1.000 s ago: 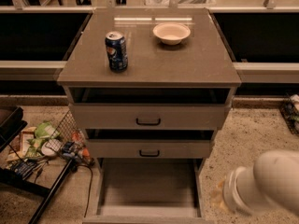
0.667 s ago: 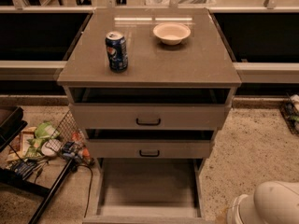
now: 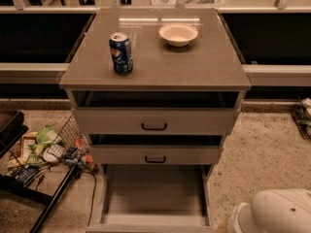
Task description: Close bottom drawer
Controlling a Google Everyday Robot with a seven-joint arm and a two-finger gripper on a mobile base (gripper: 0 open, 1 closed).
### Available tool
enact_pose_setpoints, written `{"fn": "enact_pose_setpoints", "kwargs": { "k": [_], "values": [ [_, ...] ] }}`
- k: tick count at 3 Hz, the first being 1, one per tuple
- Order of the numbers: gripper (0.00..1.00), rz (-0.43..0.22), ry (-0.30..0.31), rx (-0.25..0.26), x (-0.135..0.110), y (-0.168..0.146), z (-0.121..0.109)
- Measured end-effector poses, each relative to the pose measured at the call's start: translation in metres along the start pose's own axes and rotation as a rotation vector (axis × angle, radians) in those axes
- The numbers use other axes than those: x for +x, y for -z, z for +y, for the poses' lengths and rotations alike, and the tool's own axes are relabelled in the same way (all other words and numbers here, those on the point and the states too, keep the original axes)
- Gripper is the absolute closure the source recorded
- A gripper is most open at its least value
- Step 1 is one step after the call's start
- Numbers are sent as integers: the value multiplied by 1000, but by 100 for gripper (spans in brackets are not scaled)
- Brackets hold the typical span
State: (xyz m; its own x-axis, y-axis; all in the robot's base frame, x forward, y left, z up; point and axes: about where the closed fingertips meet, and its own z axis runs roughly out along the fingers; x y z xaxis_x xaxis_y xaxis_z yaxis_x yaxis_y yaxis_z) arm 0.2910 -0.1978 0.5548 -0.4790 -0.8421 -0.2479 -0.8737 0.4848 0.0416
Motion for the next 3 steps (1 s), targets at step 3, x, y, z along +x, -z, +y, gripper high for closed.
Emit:
{"fn": "enact_pose_setpoints", "kwargs": {
  "k": [3],
  "values": [
    [100, -91, -33, -91, -17, -203, -13]
  ]
}}
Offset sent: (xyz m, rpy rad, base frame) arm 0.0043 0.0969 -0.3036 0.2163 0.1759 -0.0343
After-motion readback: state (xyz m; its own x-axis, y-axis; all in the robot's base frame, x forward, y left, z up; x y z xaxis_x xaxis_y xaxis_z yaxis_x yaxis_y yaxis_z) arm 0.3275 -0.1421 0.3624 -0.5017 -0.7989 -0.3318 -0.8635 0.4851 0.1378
